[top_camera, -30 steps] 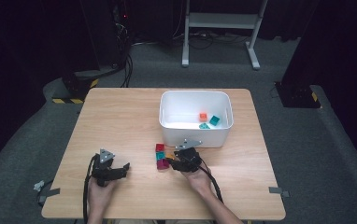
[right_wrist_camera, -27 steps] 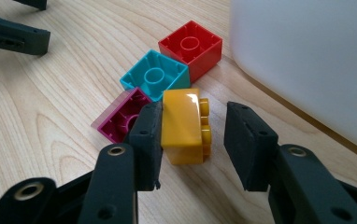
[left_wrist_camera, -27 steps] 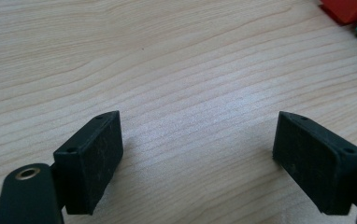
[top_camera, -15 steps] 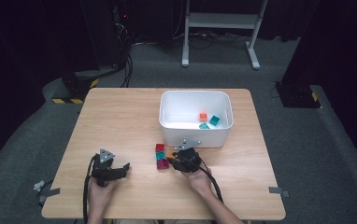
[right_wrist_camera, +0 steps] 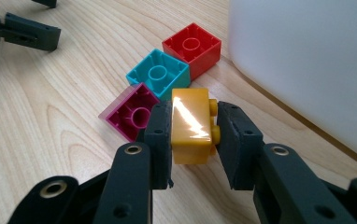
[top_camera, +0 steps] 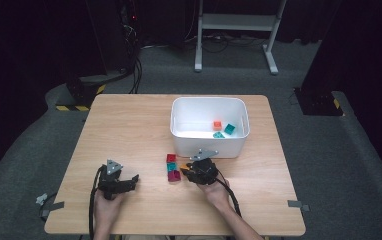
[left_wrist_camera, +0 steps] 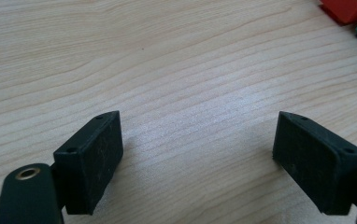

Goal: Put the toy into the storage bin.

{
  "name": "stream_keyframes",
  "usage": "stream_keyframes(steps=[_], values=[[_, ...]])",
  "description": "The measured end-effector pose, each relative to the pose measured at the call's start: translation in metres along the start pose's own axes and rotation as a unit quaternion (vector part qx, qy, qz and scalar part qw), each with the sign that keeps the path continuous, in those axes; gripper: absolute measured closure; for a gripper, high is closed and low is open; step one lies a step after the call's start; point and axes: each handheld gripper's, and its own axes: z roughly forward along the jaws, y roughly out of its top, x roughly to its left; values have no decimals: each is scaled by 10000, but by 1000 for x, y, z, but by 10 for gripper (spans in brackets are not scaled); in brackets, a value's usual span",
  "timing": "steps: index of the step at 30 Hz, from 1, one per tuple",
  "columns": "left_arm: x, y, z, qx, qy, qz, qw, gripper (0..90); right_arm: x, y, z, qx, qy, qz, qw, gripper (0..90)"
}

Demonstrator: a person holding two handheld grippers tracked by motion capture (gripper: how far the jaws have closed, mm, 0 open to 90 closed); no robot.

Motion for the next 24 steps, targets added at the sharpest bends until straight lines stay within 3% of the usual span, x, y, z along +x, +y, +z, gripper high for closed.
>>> stream_keyframes(steps=[4,12,24], values=[[0,0,0,1,0,1,10000,162,-1,1,-7,-9,20,-71,10000,671],[0,0,0,1,-1,2,10000,162,-9,0,-15,12,68,77,9999,672],[0,0,0,2,0,3,10000,162,-8,6,-35,-82,103,-127,9998,672]])
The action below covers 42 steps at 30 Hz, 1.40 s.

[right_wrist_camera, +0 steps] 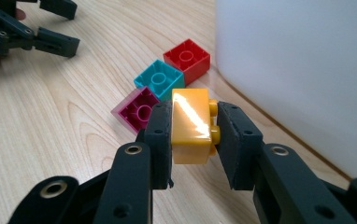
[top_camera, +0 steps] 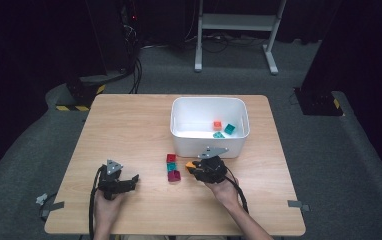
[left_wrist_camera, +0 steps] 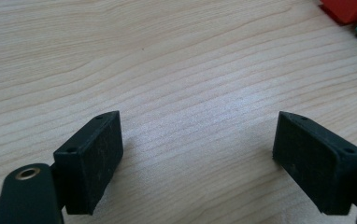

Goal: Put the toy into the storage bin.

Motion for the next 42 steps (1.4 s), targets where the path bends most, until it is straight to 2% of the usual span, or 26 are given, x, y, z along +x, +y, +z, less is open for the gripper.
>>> stream_keyframes(steps=[12,21,27,42], values=[[0,0,0,-1,0,-2,10000,162,0,8,-21,-106,9,-154,9998,672],[0,0,0,3,0,4,10000,161,0,16,-36,-222,63,-138,9996,673],[0,0,0,-2,0,-2,10000,162,0,22,-47,-329,43,-252,9991,673],[0,0,0,-1,-1,0,10000,161,-4,38,-68,-491,106,-170,9986,674]])
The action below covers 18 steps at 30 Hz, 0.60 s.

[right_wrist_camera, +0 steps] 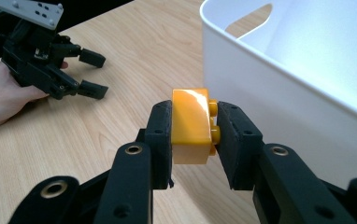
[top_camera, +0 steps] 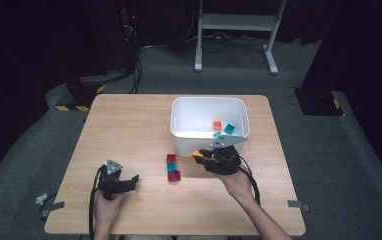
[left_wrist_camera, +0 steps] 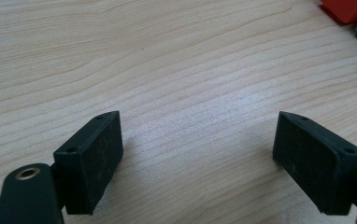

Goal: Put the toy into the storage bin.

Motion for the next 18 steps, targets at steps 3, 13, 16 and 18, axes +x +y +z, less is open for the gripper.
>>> stream_keyframes(steps=[3,13,16,18], values=[[0,0,0,3,0,3,10000,161,-1,5,-6,-58,-14,1,10000,674],[0,0,0,-2,0,-2,10000,161,-4,19,-22,-202,-85,-73,9997,674],[0,0,0,-1,1,-1,10000,162,-7,23,-25,-238,-84,-51,9997,674],[0,0,0,4,-3,-1,10000,162,-8,26,-27,-259,-104,-46,9996,674]])
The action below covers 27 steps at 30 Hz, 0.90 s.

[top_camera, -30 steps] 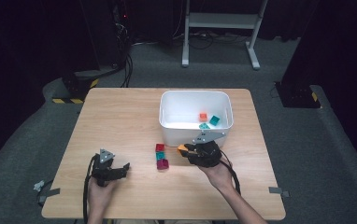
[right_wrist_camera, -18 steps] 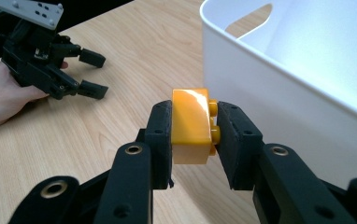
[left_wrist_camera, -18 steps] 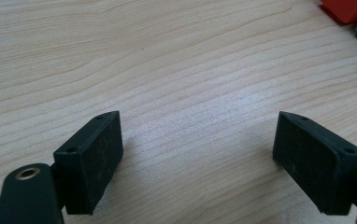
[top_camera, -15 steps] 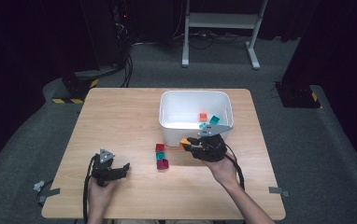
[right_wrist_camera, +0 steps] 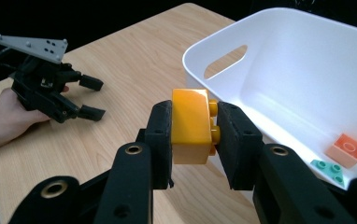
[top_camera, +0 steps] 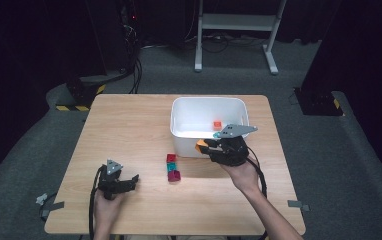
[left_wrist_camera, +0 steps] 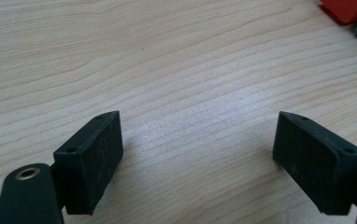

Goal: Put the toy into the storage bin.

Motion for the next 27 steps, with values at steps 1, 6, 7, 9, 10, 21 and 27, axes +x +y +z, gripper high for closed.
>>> stream_keyframes(steps=[1,6,7,9,10,21,27], values=[[0,0,0,-1,-1,0,10000,162,-1,2,-1,-15,-2,9,10000,674],[0,0,0,-1,-1,1,10000,162,-4,10,-7,-56,-44,13,10000,674],[0,0,0,0,0,2,10000,162,-6,11,-8,-67,-62,17,10000,674],[0,0,0,1,-2,3,10000,162,-8,14,-9,-76,-86,55,9999,674],[0,0,0,1,-1,2,10000,162,-10,15,-10,-85,-101,57,9999,674],[0,0,0,-5,2,0,10000,162,-28,30,-10,-109,-326,197,9992,674],[0,0,0,-5,2,0,10000,162,-37,35,-8,-122,-407,328,9986,674]])
